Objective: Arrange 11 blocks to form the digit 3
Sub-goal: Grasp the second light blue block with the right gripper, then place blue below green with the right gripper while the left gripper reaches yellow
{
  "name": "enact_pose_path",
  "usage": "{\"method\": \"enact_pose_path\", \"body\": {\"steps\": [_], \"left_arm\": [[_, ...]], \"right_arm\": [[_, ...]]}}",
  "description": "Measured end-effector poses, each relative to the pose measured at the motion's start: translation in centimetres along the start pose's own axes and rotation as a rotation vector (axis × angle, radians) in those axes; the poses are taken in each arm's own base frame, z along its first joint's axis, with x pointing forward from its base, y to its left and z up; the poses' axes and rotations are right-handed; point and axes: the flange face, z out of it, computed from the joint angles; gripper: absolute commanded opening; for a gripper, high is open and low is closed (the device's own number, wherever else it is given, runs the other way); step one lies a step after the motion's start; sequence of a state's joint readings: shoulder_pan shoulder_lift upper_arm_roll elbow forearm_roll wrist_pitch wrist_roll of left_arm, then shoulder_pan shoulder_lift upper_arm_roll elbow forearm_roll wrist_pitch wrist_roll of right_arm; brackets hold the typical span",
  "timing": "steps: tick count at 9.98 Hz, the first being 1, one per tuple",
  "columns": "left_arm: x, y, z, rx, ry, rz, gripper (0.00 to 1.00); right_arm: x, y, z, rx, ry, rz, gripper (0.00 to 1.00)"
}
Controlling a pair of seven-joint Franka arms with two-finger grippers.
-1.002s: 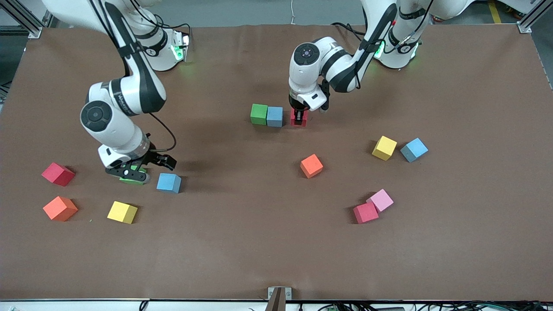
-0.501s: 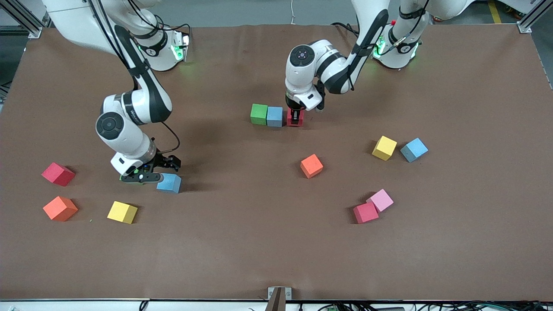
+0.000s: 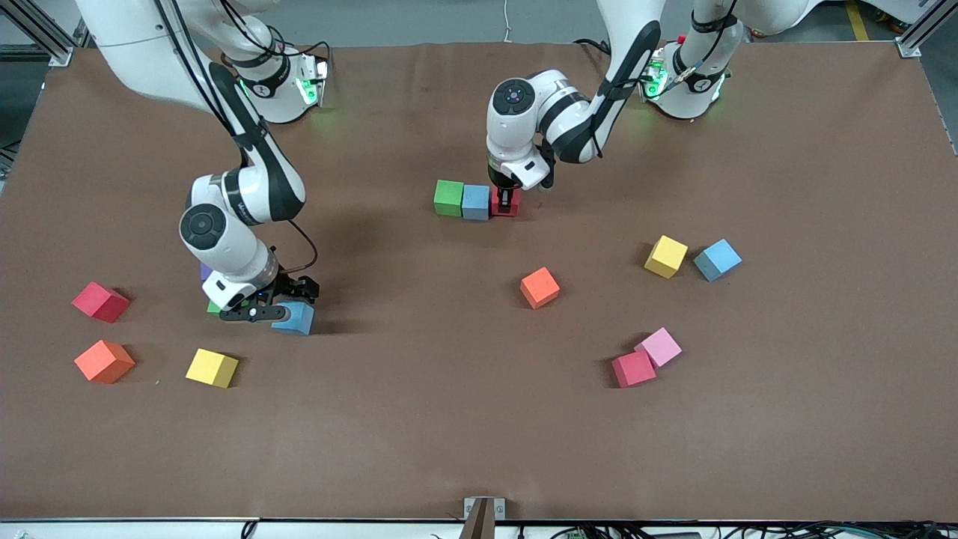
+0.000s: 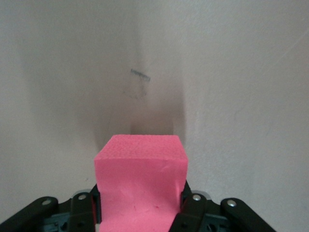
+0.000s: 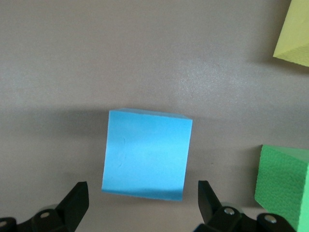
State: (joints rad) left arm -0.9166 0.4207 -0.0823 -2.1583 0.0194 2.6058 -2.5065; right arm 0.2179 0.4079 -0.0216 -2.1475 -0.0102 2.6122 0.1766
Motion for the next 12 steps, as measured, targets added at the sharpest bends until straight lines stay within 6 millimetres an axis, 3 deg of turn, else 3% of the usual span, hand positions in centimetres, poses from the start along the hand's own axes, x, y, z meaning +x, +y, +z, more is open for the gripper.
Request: {"method": "enact_pose_path", "body": {"steps": [3,5,7,8,9,10,11,12], "left_arm": [[0.0,0.3,0.2,-0.002,-0.001,-0.004,0.16],[-0.2,0.5,0.2,-0.005,-0.003,-0.007,0.16],[-0.3,0.7,0.4,-0.003,-0.002,-0.01,0.16],[-0.3,0.7,0.7,-0.001,0.0,-0.01,0.16],[-0.3,0.7,0.9,0.0,0.002,-0.01,0.16],[-0.4,0.8,0.9,0.0,0.002,-0.01,0.24],[-0.4,0.8,0.9,-0.001,0.002,-0.009,0.9],[-0.4,0.8,0.9,-0.001,0.002,-0.009,1.0]], "right_arm": [[0.9,0.0,0.3,0.001,0.007,0.003,1.0],[1.3,0.1,0.9,-0.001,0.004,0.006,0.7],[2.0,0.1,1.2,-0.001,0.009,0.019,0.25],[2.5,0.0,1.0,0.0,0.013,0.035,0.1],[2.8,-0.1,1.0,0.001,0.018,0.044,0.04],[3.0,-0.1,1.1,0.001,0.019,0.05,0.03],[3.1,-0.2,1.0,-0.001,0.002,0.058,0.03],[3.0,-0.7,0.7,-0.008,-0.04,0.072,0.03]]}}
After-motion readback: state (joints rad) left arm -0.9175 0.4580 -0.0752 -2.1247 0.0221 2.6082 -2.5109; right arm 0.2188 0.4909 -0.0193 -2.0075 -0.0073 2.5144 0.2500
